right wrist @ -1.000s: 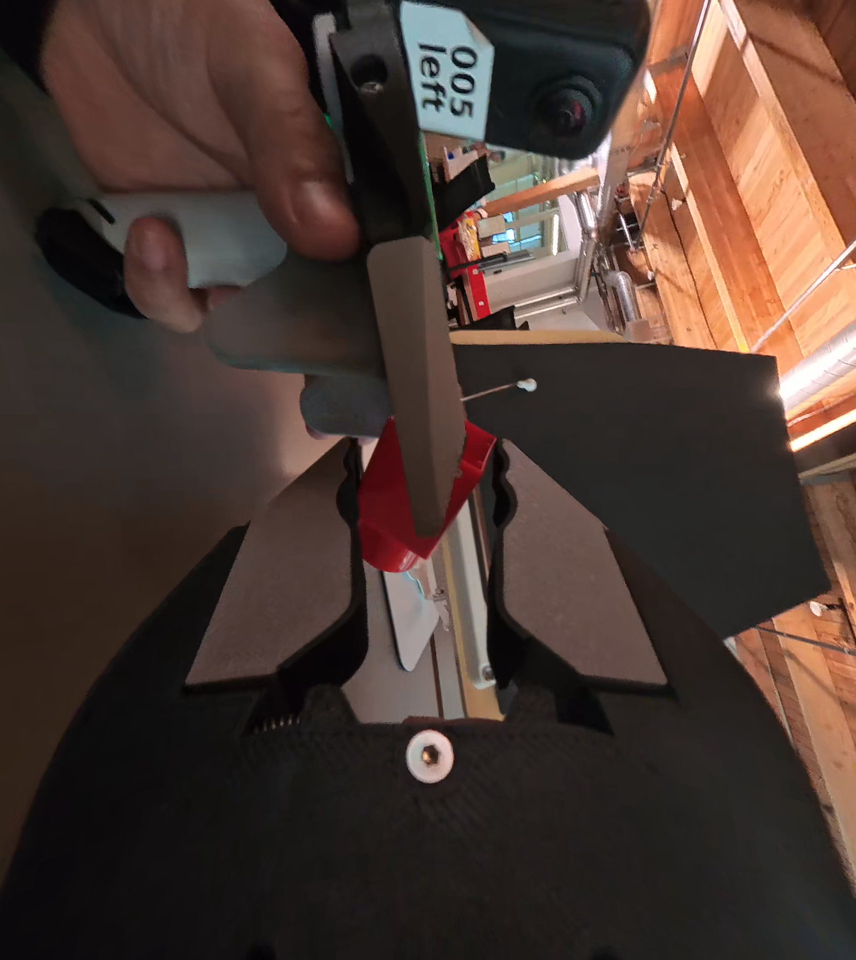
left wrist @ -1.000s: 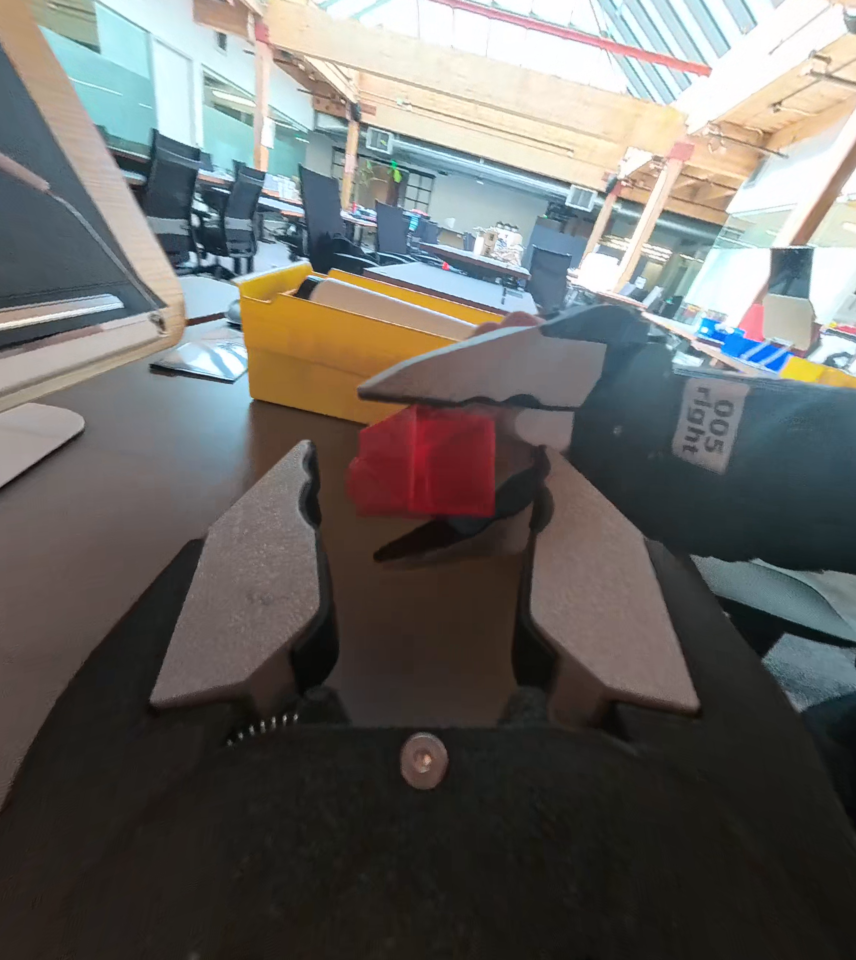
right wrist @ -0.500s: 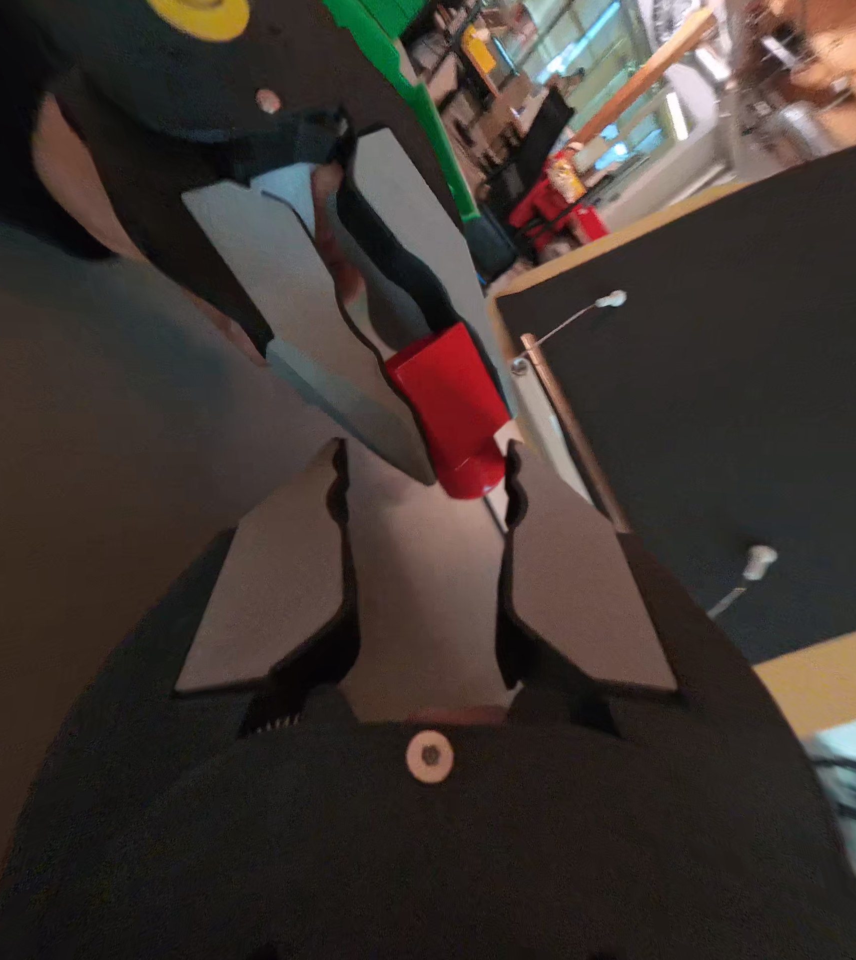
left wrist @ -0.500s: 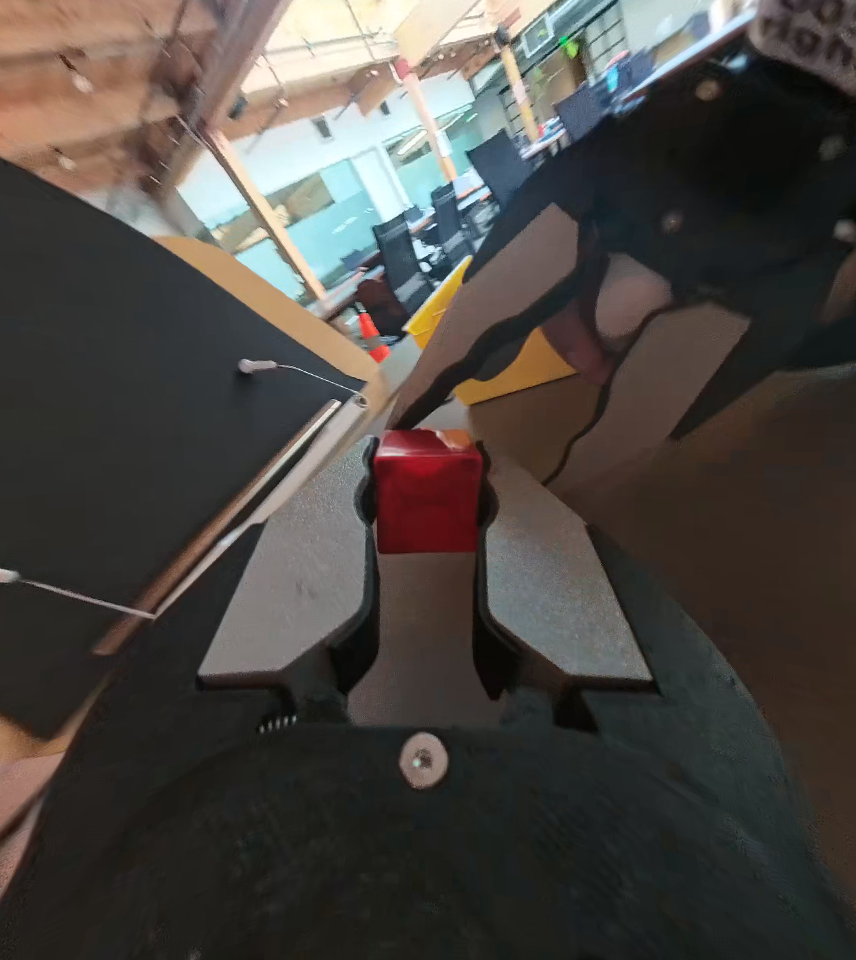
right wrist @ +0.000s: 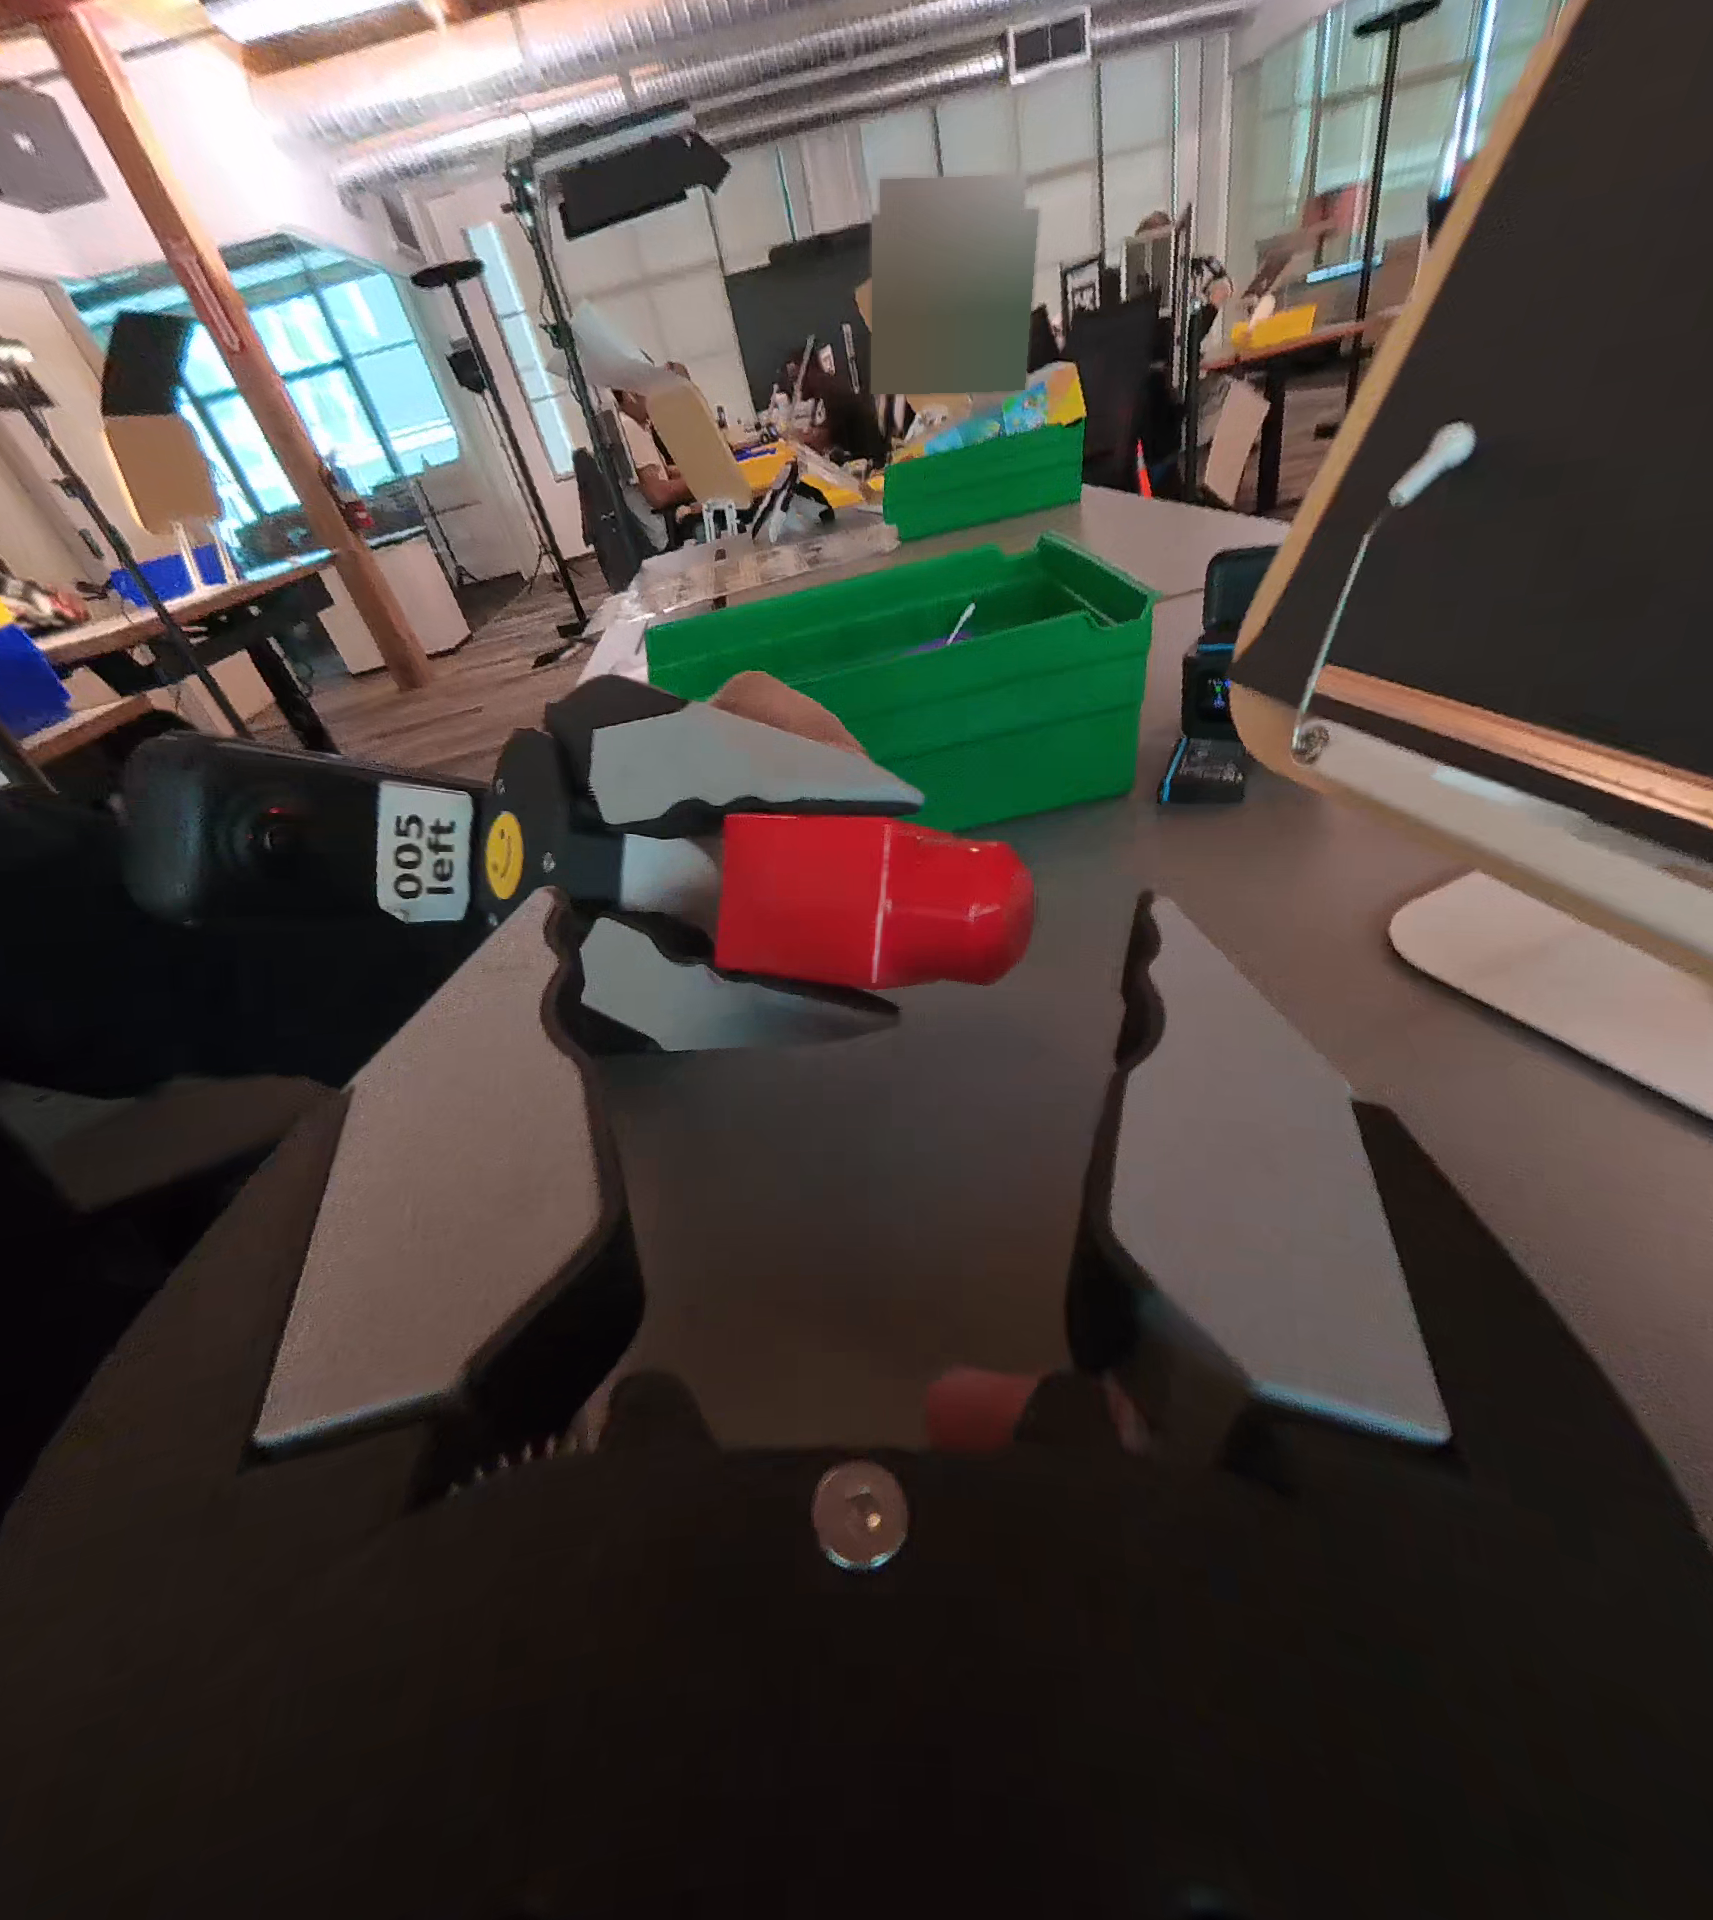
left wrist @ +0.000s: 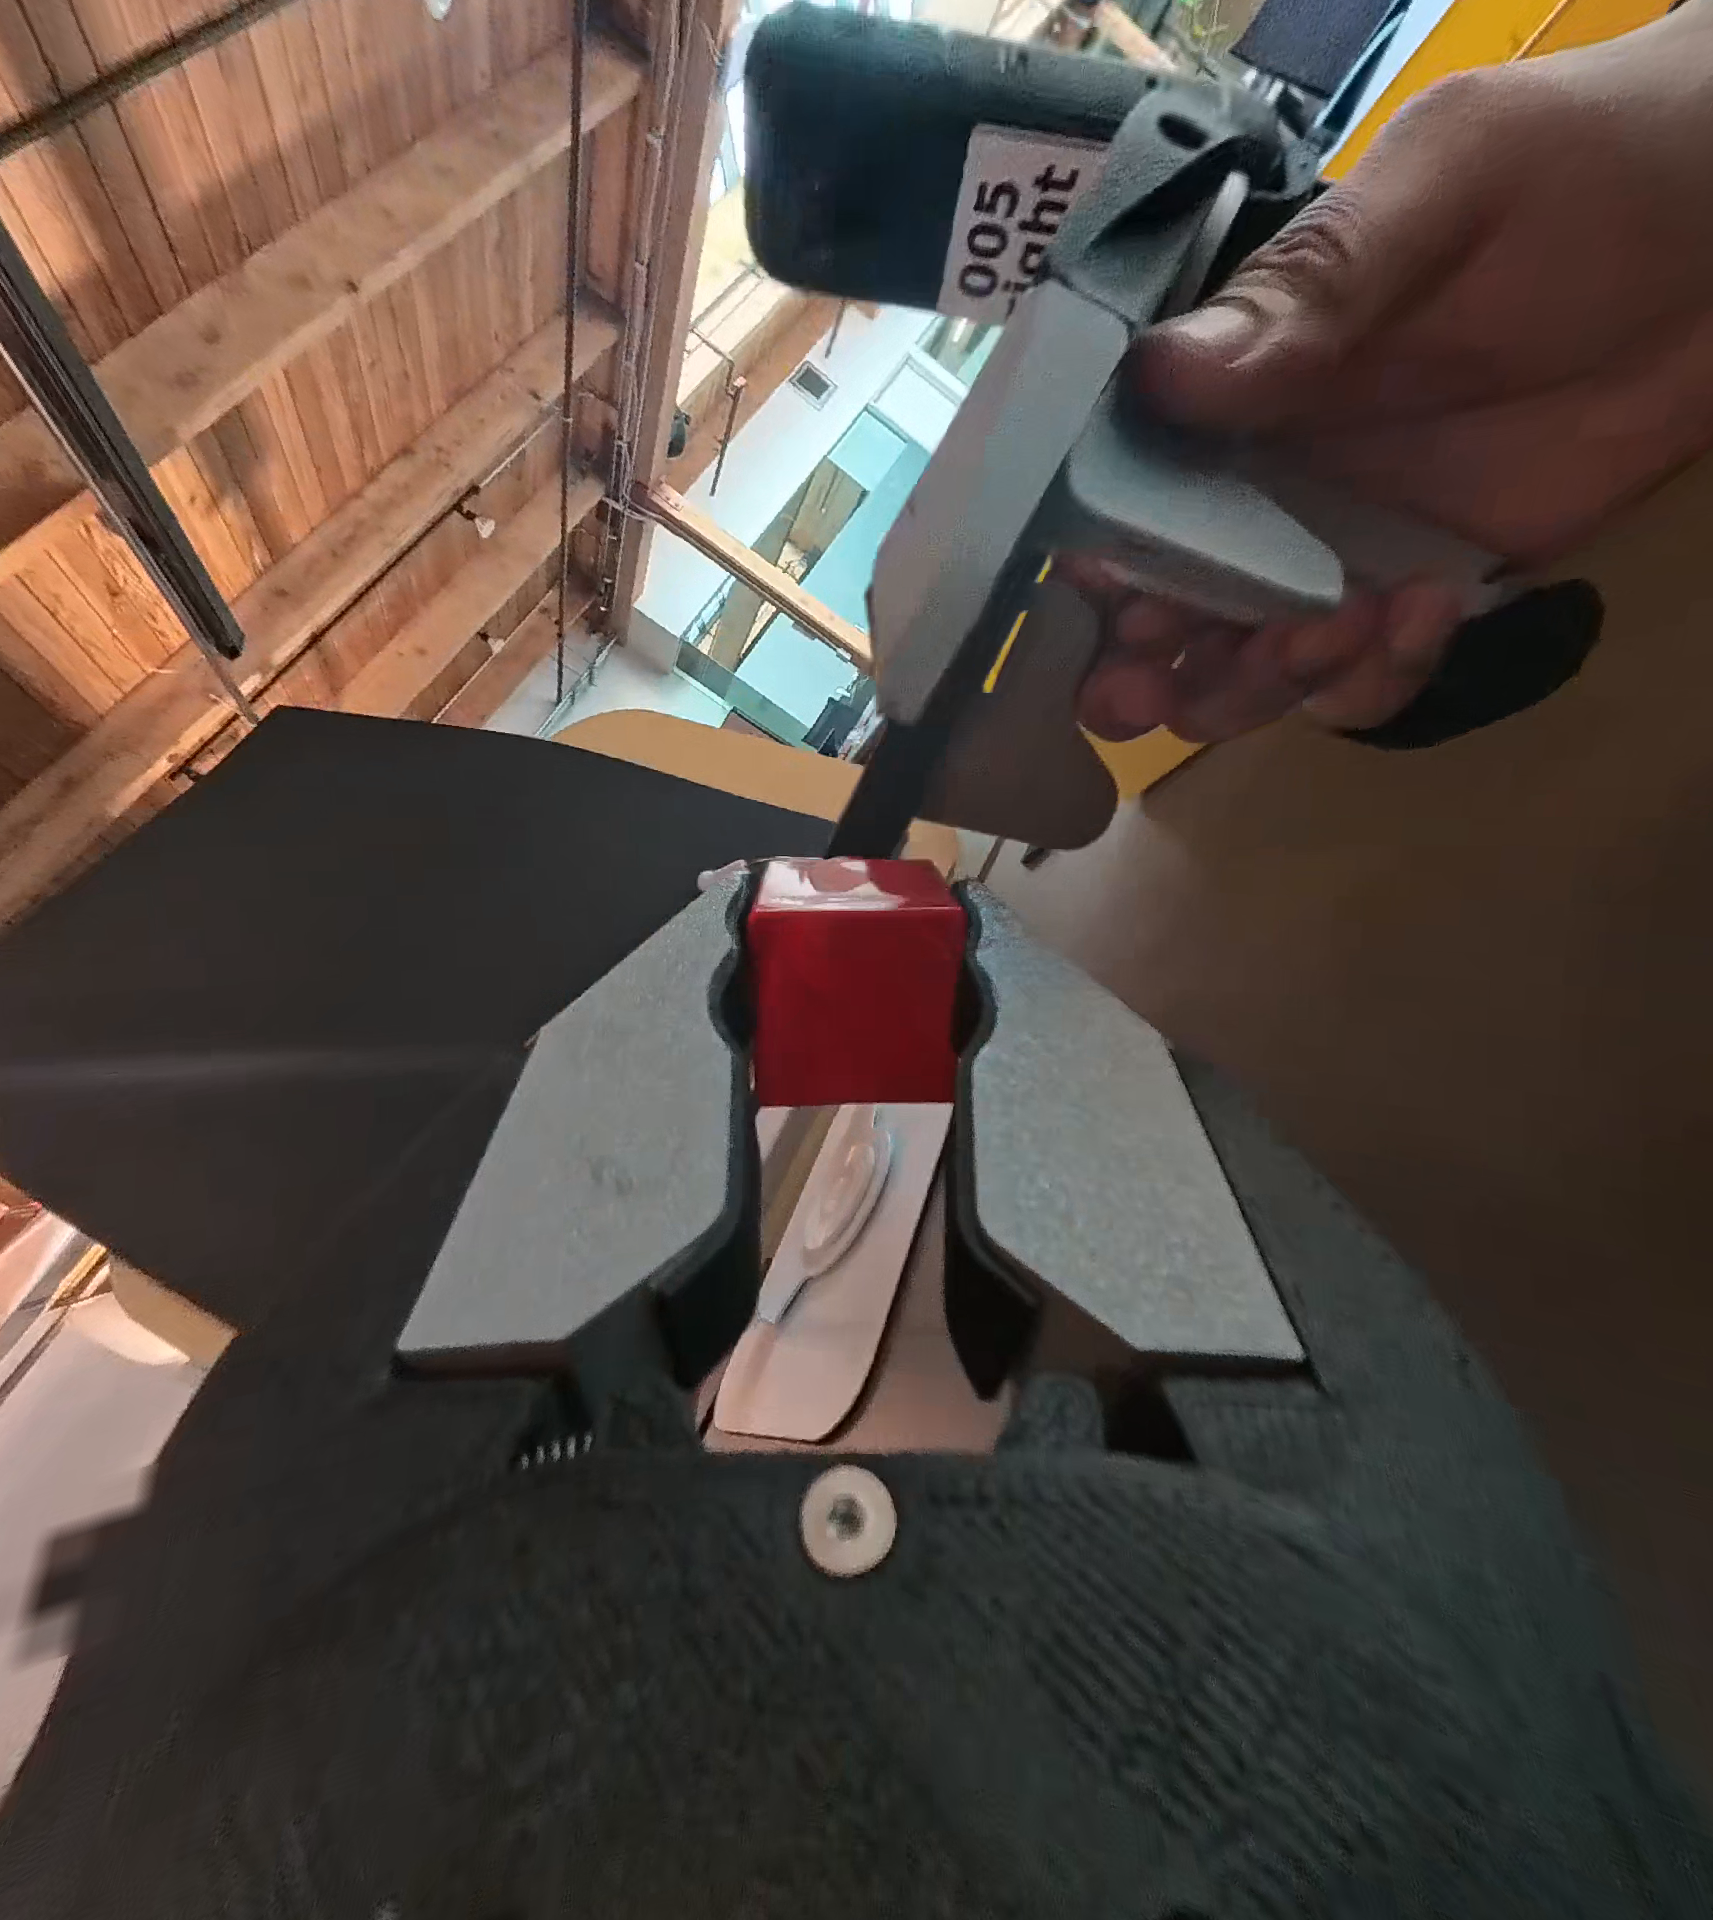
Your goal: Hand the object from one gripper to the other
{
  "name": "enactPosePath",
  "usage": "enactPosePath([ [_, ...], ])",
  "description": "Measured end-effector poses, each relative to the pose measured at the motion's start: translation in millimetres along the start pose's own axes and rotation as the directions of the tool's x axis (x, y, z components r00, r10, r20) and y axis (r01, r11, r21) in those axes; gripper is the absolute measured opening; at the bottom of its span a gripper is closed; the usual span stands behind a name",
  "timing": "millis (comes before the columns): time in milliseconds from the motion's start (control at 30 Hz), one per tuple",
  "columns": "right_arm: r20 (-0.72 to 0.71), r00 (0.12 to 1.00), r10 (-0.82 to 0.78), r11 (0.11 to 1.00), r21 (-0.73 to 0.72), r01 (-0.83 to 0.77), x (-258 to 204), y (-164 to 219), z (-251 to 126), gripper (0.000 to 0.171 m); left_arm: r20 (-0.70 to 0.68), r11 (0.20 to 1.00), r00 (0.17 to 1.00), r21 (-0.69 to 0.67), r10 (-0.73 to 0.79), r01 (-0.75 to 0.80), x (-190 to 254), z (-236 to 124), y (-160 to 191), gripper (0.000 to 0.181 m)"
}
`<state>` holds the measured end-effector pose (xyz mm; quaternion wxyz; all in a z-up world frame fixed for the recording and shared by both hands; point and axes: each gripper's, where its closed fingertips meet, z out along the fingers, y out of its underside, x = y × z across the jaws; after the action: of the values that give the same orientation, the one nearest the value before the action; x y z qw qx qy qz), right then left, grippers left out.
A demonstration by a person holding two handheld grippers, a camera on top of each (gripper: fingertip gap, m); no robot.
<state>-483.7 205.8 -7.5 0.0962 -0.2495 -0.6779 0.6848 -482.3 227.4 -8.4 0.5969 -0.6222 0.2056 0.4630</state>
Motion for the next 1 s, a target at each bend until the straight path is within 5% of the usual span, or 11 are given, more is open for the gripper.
enactPosePath([
  [133,-0.064,0.998,-0.017,0.999,-0.036,0.015,8.6,7.5,3.6,0.100,-0.017,1.000,0.999,0.009,0.029,-0.029,7.9,1.2,-5.2,0.034],
  [267,-0.069,0.995,-0.068,0.996,-0.068,0.063,4.7,14.6,8.7,0.066,-0.054,0.996,0.995,-0.029,0.088,-0.090,19.6,4.3,-0.5,0.034],
  [633,-0.103,0.992,-0.067,0.986,-0.162,0.050,12.8,35.0,14.4,0.072,-0.066,0.995,0.996,-0.068,0.062,-0.066,20.8,6.3,9.5,0.034],
  [1000,-0.154,0.983,-0.103,0.976,-0.207,0.070,22.1,36.8,10.4,0.071,-0.096,0.987,0.988,-0.110,-0.124,0.114,24.5,8.5,17.5,0.038],
])
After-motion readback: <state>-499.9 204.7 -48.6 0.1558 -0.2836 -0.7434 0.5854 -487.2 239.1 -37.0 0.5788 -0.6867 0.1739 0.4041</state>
